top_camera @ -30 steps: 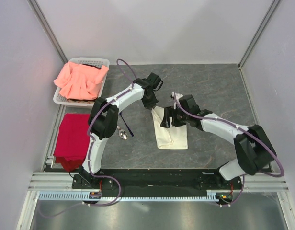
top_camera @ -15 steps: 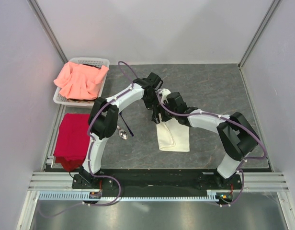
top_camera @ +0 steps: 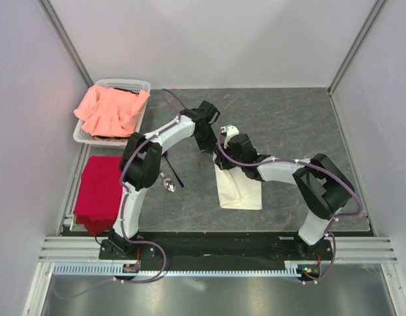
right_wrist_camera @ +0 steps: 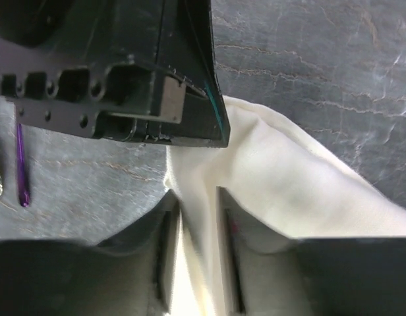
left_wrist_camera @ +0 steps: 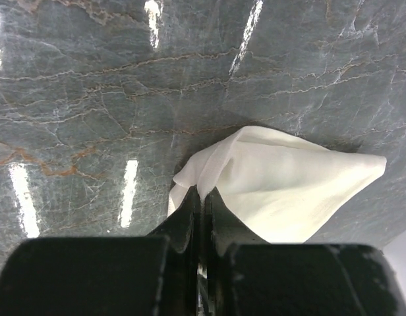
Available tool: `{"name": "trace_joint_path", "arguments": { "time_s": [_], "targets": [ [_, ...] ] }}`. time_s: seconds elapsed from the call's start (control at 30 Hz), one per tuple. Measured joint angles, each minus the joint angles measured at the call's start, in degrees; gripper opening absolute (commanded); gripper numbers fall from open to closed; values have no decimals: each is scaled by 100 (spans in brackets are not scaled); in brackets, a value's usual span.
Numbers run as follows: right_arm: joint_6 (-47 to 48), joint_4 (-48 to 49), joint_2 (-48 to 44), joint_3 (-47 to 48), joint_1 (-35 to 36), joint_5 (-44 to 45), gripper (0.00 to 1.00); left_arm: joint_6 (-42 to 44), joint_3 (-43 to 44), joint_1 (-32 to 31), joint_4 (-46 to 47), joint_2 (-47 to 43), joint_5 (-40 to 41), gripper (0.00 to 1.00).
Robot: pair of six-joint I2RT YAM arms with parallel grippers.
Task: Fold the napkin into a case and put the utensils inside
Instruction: Fold the lower triangle-folded napkin at the center of the board.
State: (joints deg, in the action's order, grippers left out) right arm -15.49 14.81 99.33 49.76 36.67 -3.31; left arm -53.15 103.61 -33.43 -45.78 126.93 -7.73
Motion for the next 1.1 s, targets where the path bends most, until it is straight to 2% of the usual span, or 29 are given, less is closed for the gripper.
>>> {"name": "trace_joint_path", "arguments": {
  "time_s": [0.03,0.1,0.13,0.23,0.3,0.33,0.4,0.47,0.6,0.77,0.9,1.1],
  "targets": [
    [-63,46,0,-24,0,22,12,0,-22,9,22,0,-20,12],
    [-184,136,0,-61,15,37,0,-2,-114,44,140,-13,-92,22],
    [-258,162,0,-76,24,33,0,0,-175,63,203,-33,-140,31],
    [-494,190,-4,-127,28,26,0,17,-424,125,367,-177,-181,42],
    [-649,181,-7,-136,-4,-55,0,59,-592,157,437,-337,-184,45],
    [-763,168,-15,-136,-42,-157,0,90,-673,170,490,-437,-177,53],
    [-1038,114,-90,-160,-155,-361,0,212,-824,199,588,-686,-170,55],
    [-1364,98,-260,-260,-330,-608,0,326,-960,212,699,-966,-168,65],
    [-1910,74,-492,-393,-680,-992,0,527,-1440,216,1051,-1578,-190,66],
    [-2544,-7,-466,-402,-1123,-1545,0,688,-2951,175,1836,-2691,-254,62],
    [-2944,109,-455,-590,-1266,-1759,0,850,-3805,-188,2208,-3296,-308,52],
    [-3449,223,-540,-1141,-1480,-1875,0,1025,-4168,-721,2538,-3447,-487,51]
  ]
}}
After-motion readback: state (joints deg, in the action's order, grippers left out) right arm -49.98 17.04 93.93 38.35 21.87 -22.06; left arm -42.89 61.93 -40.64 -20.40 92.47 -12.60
